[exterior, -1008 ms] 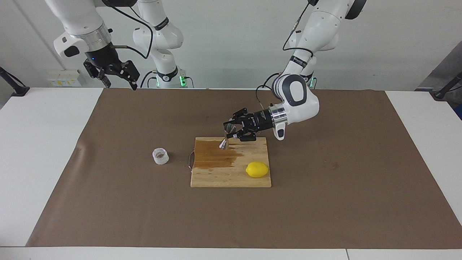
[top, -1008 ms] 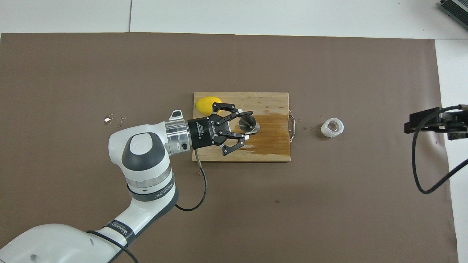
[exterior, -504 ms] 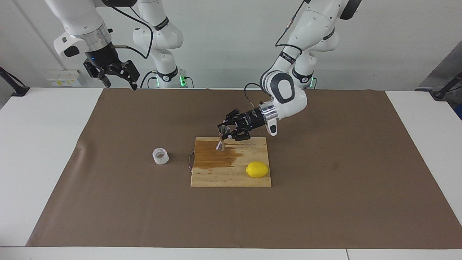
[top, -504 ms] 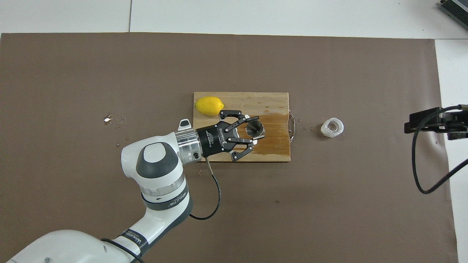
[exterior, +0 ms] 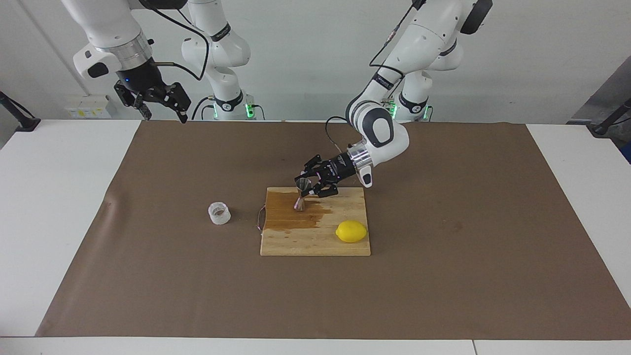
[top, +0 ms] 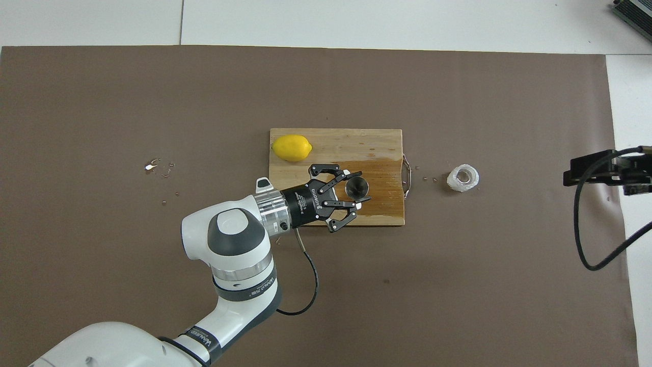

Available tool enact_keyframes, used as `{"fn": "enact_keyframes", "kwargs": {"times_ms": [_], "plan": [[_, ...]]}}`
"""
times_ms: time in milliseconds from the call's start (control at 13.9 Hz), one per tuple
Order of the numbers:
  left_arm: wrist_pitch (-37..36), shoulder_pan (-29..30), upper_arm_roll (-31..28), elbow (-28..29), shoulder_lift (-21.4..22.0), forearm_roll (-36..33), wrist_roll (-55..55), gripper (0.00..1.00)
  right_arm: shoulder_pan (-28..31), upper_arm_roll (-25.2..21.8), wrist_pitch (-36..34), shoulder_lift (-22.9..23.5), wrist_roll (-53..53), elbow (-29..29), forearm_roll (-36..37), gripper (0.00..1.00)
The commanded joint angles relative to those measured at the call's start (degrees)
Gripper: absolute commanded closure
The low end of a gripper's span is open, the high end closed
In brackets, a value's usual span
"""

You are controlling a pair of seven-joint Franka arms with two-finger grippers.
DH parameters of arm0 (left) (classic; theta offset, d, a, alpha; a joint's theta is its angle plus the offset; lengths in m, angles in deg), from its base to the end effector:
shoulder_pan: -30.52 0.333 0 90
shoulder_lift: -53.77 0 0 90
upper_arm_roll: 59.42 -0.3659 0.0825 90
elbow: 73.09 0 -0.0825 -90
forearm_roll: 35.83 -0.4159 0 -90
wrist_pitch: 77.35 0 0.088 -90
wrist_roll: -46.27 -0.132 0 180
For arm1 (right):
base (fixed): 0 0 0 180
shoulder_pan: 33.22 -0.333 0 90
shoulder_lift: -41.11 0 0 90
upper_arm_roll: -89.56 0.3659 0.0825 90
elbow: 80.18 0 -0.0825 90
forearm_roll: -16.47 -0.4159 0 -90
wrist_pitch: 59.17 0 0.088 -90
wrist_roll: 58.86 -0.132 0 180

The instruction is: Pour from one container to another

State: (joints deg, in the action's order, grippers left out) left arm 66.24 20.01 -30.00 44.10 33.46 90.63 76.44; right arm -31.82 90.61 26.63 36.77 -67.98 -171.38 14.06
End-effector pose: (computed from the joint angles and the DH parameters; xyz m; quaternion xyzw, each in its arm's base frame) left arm 0.5098 -0.4163 0.3122 0.4452 0.6473 -0.3685 0.4970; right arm 0.5509 0.0029 0.6758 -0.9964 0.0812 0.0108 0.0195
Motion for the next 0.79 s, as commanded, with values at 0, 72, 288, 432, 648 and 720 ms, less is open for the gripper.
{"fn": "enact_keyframes", "kwargs": {"times_ms": [0, 72, 288, 432, 648, 720], "plan": [[1.6, -1.5, -0.9, -1.5, 0.1, 2.2, -0.9, 1.0, 0.9, 0.5, -0.2, -0.3, -0.8, 0.2, -1.3, 0.0], [2.1, -2.1, -1.0, -1.5, 0.0, 2.2, -1.0, 1.0, 0.8, 0.5, -0.2, -0.3, -0.8, 0.2, -1.3, 0.0], [3.5, -2.4, -1.1, -2.2, -0.5, 2.1, -1.1, 1.0, 0.9, 0.5, -0.2, -0.3, -0.8, 0.2, -1.3, 0.0], [5.1, -3.5, -1.2, -2.8, -0.8, 2.0, -1.0, 1.0, 0.9, 0.5, -0.5, -0.3, -0.8, 0.1, -1.3, 0.0], [10.0, -3.8, -1.1, -4.2, -2.0, 1.7, -0.9, 1.0, 1.1, 0.5, -0.7, -1.0, -0.7, 0.2, -1.3, 0.0], [10.2, -4.3, -1.1, -4.4, -2.0, 1.6, -0.9, 1.0, 1.1, 0.6, -0.5, -1.0, -0.7, 0.1, -1.3, 0.0]]}}
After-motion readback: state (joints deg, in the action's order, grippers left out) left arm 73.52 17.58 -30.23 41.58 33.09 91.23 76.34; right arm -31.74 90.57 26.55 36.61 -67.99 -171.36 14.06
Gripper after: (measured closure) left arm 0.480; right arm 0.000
